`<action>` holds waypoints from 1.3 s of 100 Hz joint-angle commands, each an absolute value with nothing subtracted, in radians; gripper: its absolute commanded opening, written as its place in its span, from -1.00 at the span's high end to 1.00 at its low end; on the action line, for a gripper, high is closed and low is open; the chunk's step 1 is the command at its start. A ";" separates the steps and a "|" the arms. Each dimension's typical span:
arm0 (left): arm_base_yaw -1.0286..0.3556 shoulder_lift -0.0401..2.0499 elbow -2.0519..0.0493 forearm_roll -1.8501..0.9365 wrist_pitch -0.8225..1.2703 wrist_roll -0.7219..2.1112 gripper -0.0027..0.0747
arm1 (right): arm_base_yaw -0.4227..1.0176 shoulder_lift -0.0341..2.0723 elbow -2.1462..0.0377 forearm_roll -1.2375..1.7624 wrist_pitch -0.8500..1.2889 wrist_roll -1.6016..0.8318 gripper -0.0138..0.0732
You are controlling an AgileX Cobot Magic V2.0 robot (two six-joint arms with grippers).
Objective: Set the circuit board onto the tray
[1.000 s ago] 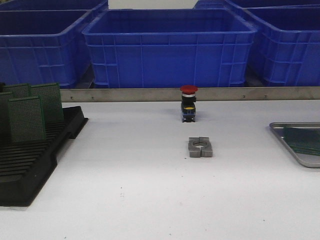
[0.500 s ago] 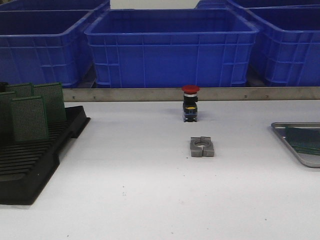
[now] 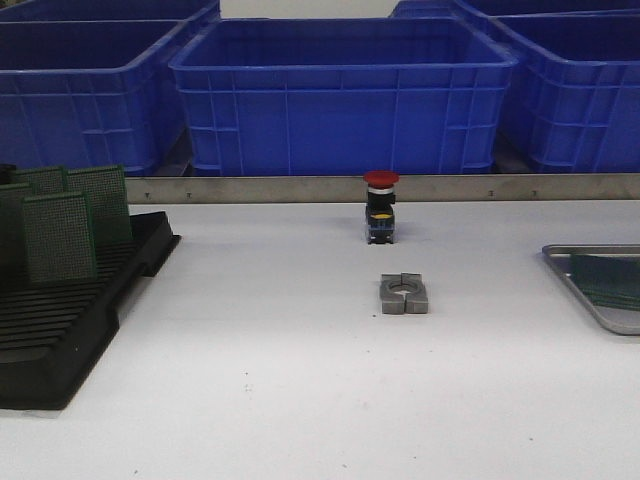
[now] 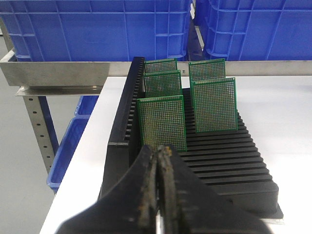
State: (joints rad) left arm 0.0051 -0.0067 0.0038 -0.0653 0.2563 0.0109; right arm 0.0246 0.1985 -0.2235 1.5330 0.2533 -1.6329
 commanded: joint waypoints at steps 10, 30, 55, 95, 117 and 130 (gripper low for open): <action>-0.003 -0.034 0.024 -0.074 0.176 0.000 0.98 | 0.028 0.206 -0.251 1.563 0.178 -1.642 0.82; -0.003 -0.034 0.024 -0.074 0.176 0.000 0.98 | 0.028 0.181 -0.249 1.300 -0.022 -1.448 0.82; -0.003 -0.034 0.024 -0.074 0.176 0.000 0.98 | -0.002 0.147 -0.156 0.326 -0.121 -0.447 0.82; -0.003 -0.034 0.024 -0.074 0.176 0.000 0.98 | -0.089 -0.034 0.028 -0.101 0.006 0.038 0.82; -0.003 -0.034 0.024 -0.074 0.176 0.000 0.98 | -0.087 -0.034 0.028 -0.101 0.000 0.035 0.82; -0.003 -0.034 0.024 -0.074 0.176 0.000 0.98 | -0.087 -0.033 0.027 -0.099 0.006 0.035 0.82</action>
State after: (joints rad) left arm 0.0051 -0.0067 0.0038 -0.0653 0.2563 0.0088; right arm -0.0868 -0.0099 0.0263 -0.0853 0.0749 0.0345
